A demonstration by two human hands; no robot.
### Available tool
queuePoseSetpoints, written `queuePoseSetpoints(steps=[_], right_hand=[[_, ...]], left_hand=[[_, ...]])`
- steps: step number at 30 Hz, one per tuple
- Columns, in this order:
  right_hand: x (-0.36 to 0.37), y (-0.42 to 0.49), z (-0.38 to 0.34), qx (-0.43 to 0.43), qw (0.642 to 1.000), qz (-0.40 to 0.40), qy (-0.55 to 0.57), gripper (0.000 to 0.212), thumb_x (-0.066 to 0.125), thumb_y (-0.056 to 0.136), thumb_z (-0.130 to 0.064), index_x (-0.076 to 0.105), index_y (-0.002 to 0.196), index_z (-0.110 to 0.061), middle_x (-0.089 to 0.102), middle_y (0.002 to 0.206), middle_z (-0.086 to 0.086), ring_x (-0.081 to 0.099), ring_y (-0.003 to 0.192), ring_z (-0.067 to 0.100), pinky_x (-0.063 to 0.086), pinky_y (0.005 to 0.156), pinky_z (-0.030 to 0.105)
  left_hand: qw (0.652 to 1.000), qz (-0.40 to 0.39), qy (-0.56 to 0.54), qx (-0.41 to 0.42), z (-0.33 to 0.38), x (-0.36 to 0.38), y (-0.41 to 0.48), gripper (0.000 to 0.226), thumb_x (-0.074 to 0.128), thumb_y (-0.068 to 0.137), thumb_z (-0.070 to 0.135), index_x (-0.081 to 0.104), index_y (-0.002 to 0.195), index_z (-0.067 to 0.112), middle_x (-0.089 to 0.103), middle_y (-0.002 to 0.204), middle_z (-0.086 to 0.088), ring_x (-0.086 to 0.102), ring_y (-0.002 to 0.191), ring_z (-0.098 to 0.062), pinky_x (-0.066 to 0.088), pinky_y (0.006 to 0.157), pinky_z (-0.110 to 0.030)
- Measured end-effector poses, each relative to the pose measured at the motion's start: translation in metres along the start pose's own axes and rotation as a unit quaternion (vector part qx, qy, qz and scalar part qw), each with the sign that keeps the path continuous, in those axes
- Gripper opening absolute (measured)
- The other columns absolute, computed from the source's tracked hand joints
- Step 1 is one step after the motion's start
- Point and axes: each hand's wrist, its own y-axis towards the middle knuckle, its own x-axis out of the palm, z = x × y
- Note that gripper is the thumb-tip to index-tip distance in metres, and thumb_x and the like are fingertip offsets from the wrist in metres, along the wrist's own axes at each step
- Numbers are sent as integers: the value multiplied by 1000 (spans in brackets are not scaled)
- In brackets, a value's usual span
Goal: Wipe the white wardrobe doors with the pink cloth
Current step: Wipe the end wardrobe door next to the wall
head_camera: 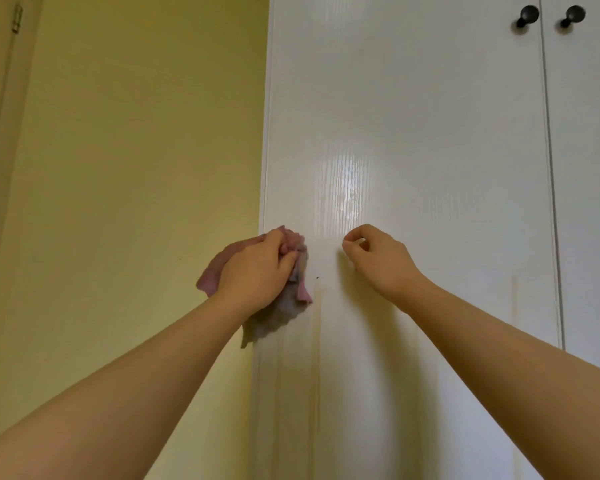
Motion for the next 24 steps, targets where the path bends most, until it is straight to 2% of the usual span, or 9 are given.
queuePoseSetpoints(steps=[2,4,7,10,14,17,19,21,24], right_hand=[[2,5,3,-16,1000,16,-11,18,43,96,-25,54,107,-17,54,86,-7,54,86,15,41,74,25],[4,4,6,-37,998,33,-43,17,43,96,-23,55,107,-16,55,90,-5,53,86,15,42,75,26],[6,-6,12,-79,992,22,-100,22,42,97,-21,55,114,-15,55,95,-3,51,86,14,43,77,28],[4,-10,16,-91,990,10,-107,26,43,97,-22,53,119,-17,53,97,-4,50,87,12,39,75,25],[0,-10,22,-96,990,35,-94,27,44,96,-21,52,121,-18,53,98,-4,50,85,12,38,75,24],[-1,-14,36,-101,986,52,-121,29,44,95,-18,52,122,-18,54,100,-2,51,90,15,40,78,27],[2,-19,43,-137,970,71,-187,30,47,92,-14,55,121,-14,57,106,3,52,99,24,42,83,35],[2,-19,46,-194,945,106,-241,31,50,85,-10,60,115,-9,60,111,9,55,101,33,45,82,42],[4,-8,47,-228,925,118,-280,40,40,81,-17,61,114,-6,60,120,14,55,112,38,45,89,46]], left_hand=[[998,2,46,41,-4,3,4,17,42,99,34,34,95,20,49,82,4,43,68,-13,31,53,-29],[993,-22,70,90,-5,12,-4,15,43,98,35,38,96,21,48,87,9,44,72,-8,31,51,-22],[969,-54,176,166,-13,26,-30,23,36,99,39,46,110,21,58,107,6,54,93,-15,45,74,-29],[925,54,287,242,-18,23,-17,32,37,95,44,58,106,22,57,106,-2,50,100,-25,33,77,-34],[961,161,131,183,-25,29,10,32,51,85,44,56,109,24,50,106,-7,45,96,-31,29,72,-35],[928,248,118,250,-42,68,-32,23,52,86,34,51,108,28,46,114,-1,45,105,-27,32,89,-44],[901,247,164,317,-55,81,-54,19,56,86,27,54,105,23,47,121,-3,45,114,-28,29,98,-53],[884,214,207,361,-55,71,-40,18,54,89,29,53,105,20,46,132,-7,42,122,-30,29,98,-54],[912,200,193,301,-40,56,7,39,41,89,36,43,124,18,45,142,-15,30,130,-31,27,104,-56]])
